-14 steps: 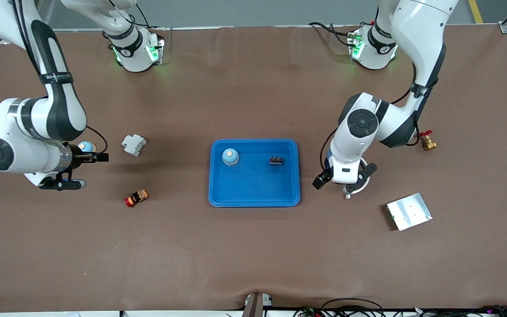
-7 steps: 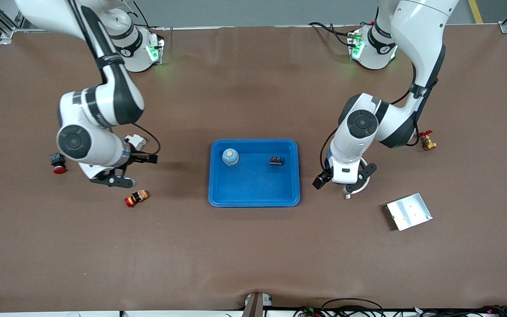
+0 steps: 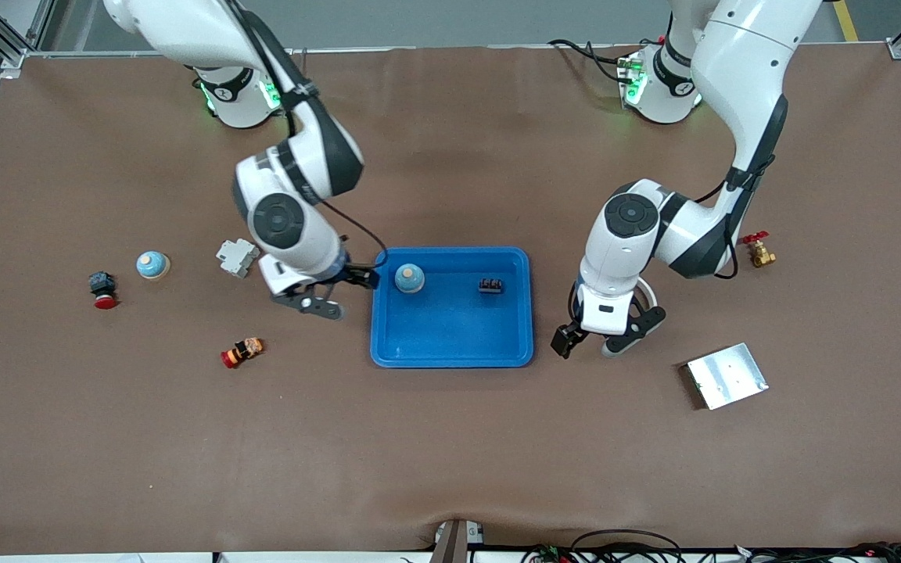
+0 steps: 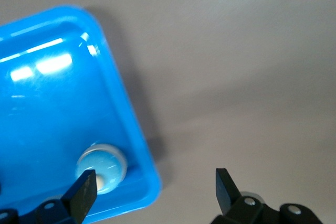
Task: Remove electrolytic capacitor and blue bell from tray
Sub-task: 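Move both grippers back over the blue tray toward the remaining items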
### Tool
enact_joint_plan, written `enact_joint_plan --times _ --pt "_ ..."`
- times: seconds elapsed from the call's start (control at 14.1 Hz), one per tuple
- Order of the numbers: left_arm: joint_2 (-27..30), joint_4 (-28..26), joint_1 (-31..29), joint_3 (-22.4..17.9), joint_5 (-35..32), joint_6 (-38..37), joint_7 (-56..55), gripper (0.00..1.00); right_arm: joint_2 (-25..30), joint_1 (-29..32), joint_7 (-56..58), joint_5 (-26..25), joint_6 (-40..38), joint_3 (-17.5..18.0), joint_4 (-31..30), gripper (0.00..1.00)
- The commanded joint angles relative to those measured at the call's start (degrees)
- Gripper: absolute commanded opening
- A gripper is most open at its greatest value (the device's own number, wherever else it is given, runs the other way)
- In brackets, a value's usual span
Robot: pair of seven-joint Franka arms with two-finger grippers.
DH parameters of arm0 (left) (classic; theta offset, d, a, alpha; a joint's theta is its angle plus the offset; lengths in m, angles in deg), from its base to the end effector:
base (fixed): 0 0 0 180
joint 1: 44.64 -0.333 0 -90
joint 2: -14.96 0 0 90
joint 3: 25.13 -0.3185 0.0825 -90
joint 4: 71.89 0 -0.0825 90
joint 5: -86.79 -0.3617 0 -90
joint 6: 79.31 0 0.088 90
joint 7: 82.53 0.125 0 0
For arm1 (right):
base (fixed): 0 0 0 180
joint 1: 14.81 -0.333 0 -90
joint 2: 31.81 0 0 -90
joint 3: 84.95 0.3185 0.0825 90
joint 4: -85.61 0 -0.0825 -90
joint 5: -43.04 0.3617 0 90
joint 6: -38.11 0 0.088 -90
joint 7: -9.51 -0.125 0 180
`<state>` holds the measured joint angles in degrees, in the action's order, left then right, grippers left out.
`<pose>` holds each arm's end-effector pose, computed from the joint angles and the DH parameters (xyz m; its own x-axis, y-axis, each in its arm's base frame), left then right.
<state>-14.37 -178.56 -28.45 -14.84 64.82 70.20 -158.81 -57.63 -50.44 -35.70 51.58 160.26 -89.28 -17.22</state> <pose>0.5867 -0.2871 0.2709 0.7944 0.5631 0.2276 0.5355 -0.8262 0.1750 0.5241 0.3327 0.2891 0.9383 -0.3163 -0.1396 -0.3164 -0.9484 0.0221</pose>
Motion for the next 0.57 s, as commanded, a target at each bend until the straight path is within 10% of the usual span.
enact_joint_plan --times 0.0,0.5 --pt "0.68 0.50 -0.63 1.05 -1.67 -0.70 -0.54 1.00 -5.98 -3.48 -7.06 1.22 -0.86 -0.77 7.37 1.00" --pt "1.65 2.25 -0.54 4.92 4.44 -10.20 -7.32 1.00 -13.11 -6.56 -13.76 1.30 2.12 -0.77 12.31 1.00"
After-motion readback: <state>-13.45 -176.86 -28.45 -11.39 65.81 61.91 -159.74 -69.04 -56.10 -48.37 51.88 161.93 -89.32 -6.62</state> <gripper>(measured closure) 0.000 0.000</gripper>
